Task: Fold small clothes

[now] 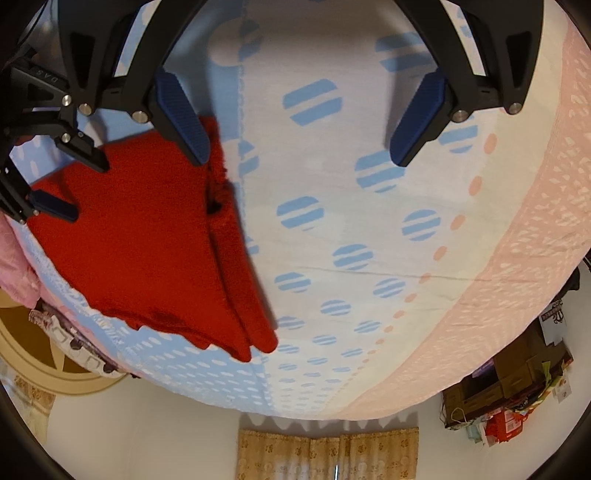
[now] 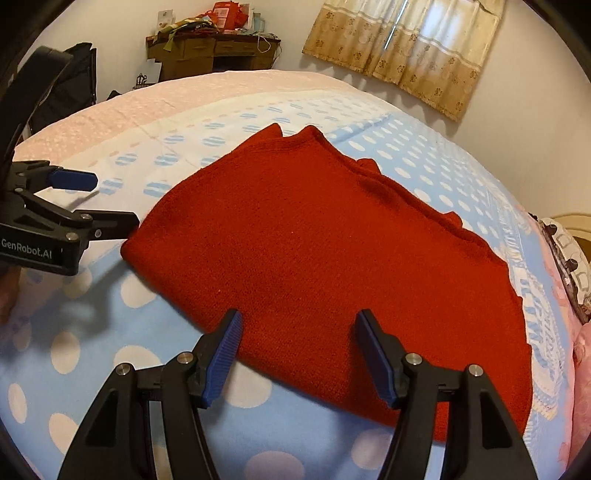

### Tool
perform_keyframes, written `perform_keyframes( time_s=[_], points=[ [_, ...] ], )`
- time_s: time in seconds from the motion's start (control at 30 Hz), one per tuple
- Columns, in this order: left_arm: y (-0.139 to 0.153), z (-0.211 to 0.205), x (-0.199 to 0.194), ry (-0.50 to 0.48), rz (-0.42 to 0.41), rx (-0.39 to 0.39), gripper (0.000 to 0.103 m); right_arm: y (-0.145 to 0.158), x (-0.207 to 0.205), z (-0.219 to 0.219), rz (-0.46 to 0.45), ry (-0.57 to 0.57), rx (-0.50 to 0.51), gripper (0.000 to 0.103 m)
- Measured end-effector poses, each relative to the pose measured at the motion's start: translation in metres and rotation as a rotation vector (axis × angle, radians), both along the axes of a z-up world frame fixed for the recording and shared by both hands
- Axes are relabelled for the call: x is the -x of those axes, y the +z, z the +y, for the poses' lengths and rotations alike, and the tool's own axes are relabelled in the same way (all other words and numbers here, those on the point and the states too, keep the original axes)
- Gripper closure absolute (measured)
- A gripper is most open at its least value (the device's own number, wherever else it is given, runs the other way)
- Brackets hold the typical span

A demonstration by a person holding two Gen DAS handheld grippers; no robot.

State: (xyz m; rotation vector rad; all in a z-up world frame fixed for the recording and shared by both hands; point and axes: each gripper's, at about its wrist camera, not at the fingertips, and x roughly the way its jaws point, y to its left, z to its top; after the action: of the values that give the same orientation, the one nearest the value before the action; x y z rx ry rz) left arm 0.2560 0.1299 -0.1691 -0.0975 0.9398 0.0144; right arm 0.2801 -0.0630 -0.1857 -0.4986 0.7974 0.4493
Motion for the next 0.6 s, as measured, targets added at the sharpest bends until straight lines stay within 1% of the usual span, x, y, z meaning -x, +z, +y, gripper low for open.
perform_keyframes(
  time_s=[0.17,0.3,0.4,0.47,0.57,0.6],
  points=[
    [0.0,0.008,0.001,0.008,-0.001,0.025,0.002,0.008,0.001,0.005,-0.002,0.009,-0.032,0.039],
    [0.007,0.02,0.003,0.044,-0.025,0.028,0.002,0.007,0.007,0.03,-0.007,0.074,-0.031,0.039],
    [0.005,0.028,0.003,0.06,-0.024,0.035,0.002,0.007,0.012,0.051,-0.005,0.125,-0.027,0.039],
    [0.002,0.032,0.004,0.068,-0.014,0.034,0.002,0.009,0.013,0.06,0.01,0.147,-0.047,0.039],
    [0.002,0.041,0.006,0.087,-0.022,0.067,0.002,0.007,0.012,0.073,0.047,0.164,-0.069,0.039],
    [0.001,0.044,0.007,0.096,-0.023,0.08,0.003,0.004,0.009,0.077,0.07,0.161,-0.067,0.044]
  ],
)
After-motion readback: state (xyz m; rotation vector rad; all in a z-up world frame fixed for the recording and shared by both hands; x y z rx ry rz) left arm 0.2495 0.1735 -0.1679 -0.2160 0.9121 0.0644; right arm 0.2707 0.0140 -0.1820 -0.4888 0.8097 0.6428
